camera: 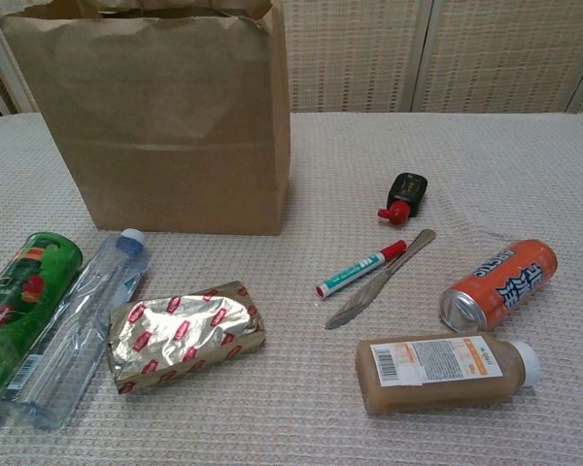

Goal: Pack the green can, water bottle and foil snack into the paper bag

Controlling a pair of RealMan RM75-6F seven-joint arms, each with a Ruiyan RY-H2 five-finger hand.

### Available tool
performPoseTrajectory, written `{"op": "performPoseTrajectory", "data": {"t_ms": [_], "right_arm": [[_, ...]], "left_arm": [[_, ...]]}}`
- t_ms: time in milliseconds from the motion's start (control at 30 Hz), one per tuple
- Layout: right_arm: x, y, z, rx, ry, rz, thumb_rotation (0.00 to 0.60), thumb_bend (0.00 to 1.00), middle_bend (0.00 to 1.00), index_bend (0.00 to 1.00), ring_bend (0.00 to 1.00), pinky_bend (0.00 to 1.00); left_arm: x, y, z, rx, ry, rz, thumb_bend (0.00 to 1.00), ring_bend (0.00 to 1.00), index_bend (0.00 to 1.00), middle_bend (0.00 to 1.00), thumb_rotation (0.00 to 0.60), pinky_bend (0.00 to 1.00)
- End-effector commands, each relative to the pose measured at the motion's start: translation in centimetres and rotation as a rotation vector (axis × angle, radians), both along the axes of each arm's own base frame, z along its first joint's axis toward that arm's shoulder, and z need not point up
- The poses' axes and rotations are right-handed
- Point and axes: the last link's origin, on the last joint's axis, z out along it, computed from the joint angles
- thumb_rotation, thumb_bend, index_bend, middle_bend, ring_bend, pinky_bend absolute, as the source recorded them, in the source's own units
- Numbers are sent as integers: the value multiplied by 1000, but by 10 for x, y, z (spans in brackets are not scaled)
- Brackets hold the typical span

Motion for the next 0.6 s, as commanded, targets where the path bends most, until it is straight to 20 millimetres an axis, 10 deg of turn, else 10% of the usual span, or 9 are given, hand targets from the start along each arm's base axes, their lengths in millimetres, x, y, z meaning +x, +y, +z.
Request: {"op": "performPoseTrajectory", "data": {"t_ms": [33, 600], "right_arm": [[0, 0, 0, 4, 2, 1, 600, 0, 0, 0, 0, 0], [2, 0, -2, 37, 12, 1, 600, 0, 0, 0, 0, 0]], "left_arm": [[0, -1, 0, -10, 4, 10, 381, 0, 0, 0, 600, 23], [-11, -4, -11, -235, 82, 272, 347, 0, 0, 0, 600, 23]]}}
